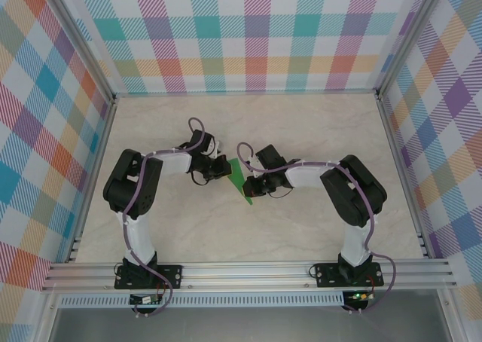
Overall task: Fold a paper plane with a square sheet of paper (pick it up from the middle)
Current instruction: Fold the wing for the fifth time at the center of the table.
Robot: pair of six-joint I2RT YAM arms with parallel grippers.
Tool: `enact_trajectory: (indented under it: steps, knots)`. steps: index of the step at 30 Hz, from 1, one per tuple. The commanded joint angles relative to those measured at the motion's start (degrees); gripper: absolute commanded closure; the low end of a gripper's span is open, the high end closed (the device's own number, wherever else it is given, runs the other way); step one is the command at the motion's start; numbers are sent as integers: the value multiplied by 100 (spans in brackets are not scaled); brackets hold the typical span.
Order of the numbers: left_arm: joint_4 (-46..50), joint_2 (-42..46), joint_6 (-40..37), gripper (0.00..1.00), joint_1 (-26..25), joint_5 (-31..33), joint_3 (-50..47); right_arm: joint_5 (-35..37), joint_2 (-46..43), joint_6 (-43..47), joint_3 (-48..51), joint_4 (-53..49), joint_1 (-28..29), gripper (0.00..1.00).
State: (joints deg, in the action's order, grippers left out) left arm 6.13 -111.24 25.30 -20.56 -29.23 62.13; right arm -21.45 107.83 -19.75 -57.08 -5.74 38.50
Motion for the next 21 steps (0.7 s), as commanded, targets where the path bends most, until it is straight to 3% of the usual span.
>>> enact_trajectory:
  steps: [1, 11, 17, 21]
  knots:
    - [35, -310, -338, 92, 641, 1276, 98, 317, 247, 141, 408, -1315, 0, 95]
    - [-145, -246, -252, 87, 1085, 1096, 71, 308, 217, 132, 443, -1336, -5, 95]
    - [149, 134, -51, 75, 1196, 1543, 209, -81, 78, -116, 319, -1135, 0, 92]
    - [439, 597, 75, 64, 1186, 1687, 239, -405, -261, -534, 51, -824, 7, 85]
